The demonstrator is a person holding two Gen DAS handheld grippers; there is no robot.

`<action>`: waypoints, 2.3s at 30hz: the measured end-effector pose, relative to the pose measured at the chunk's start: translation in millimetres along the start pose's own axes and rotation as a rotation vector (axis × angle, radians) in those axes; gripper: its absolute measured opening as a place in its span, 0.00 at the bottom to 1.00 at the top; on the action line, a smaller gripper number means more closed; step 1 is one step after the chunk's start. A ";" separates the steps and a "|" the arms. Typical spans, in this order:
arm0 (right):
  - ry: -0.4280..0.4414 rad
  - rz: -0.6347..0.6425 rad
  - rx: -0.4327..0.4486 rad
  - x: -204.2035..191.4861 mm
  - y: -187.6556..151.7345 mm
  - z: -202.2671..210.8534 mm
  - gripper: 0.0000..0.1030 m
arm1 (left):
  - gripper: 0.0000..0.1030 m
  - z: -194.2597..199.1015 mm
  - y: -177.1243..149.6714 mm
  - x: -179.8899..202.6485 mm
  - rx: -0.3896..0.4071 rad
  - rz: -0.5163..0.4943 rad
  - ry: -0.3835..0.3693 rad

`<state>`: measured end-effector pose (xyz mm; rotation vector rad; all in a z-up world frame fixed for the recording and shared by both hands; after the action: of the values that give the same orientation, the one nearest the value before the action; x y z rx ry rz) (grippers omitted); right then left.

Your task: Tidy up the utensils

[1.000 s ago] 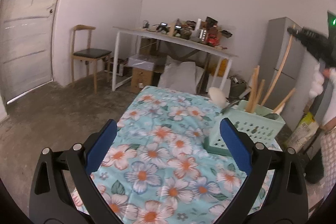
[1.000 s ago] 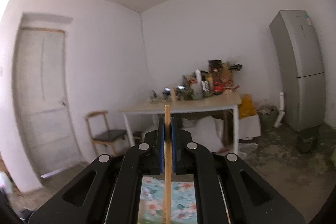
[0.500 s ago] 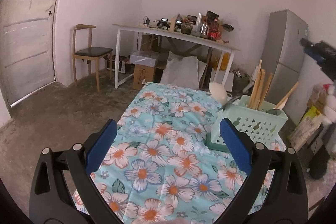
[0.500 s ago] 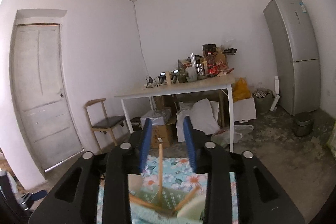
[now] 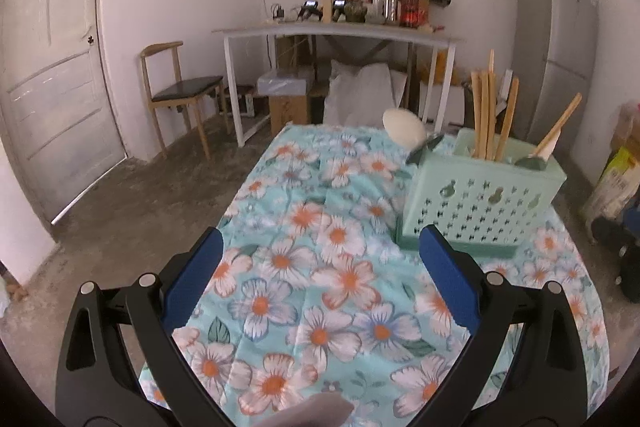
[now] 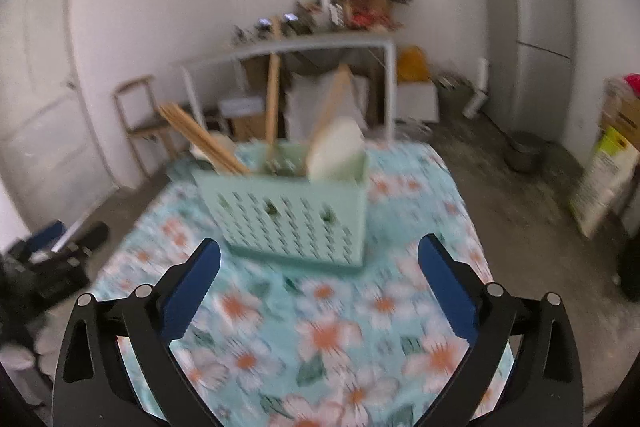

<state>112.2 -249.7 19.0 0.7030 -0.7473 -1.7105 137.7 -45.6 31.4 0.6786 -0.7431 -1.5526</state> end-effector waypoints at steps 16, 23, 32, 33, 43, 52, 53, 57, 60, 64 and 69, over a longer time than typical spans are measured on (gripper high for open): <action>-0.189 0.006 -0.020 10.6 -18.7 -0.4 0.94 | 0.92 -1.5 -15.2 -11.1 -0.106 0.019 0.085; -0.191 0.002 -0.023 11.9 -18.9 0.2 0.94 | 0.92 -0.6 -14.3 -15.8 -0.109 0.033 0.092; -0.186 0.001 -0.030 10.9 -19.0 0.0 0.94 | 0.92 -2.2 -15.9 -10.3 -0.120 0.025 0.078; -0.184 0.000 -0.031 10.7 -19.2 -0.3 0.94 | 0.92 -2.2 -16.0 -9.8 -0.121 0.026 0.076; -0.175 -0.007 -0.039 10.0 -21.6 -1.9 0.94 | 0.92 -4.4 -16.9 -6.5 -0.137 0.029 0.062; -0.169 -0.010 -0.047 8.7 -22.0 -2.9 0.94 | 0.92 -7.7 -19.7 -6.6 -0.151 0.035 0.057; -0.168 -0.010 -0.048 9.6 -21.7 -2.7 0.94 | 0.92 -7.9 -19.8 -6.4 -0.152 0.034 0.058; -0.167 -0.008 -0.049 8.8 -23.1 -3.4 0.94 | 0.92 -7.7 -19.4 -6.9 -0.152 0.034 0.057; -0.167 -0.009 -0.049 9.2 -23.1 -3.3 0.94 | 0.92 -7.6 -19.5 -6.7 -0.152 0.034 0.057; -0.167 -0.009 -0.049 8.7 -23.3 -3.1 0.94 | 0.92 -7.5 -19.0 -7.0 -0.152 0.035 0.057; -0.167 -0.008 -0.050 8.4 -23.2 -2.7 0.94 | 0.92 -7.4 -19.4 -6.7 -0.152 0.036 0.058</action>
<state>98.5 -253.2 -1.3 0.5340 -0.8148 -1.8050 132.2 -38.2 11.6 0.5925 -0.5844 -1.5330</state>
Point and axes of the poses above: each gripper's, at about its wrist camera, not at the fingertips, and z roughly against the way its jaws point, x to its right, y to its top, the point moved 7 cm from there along -z, roughly the way its jaws point, and after that the axes turned 5 degrees about -x, right-handed, at the moved point
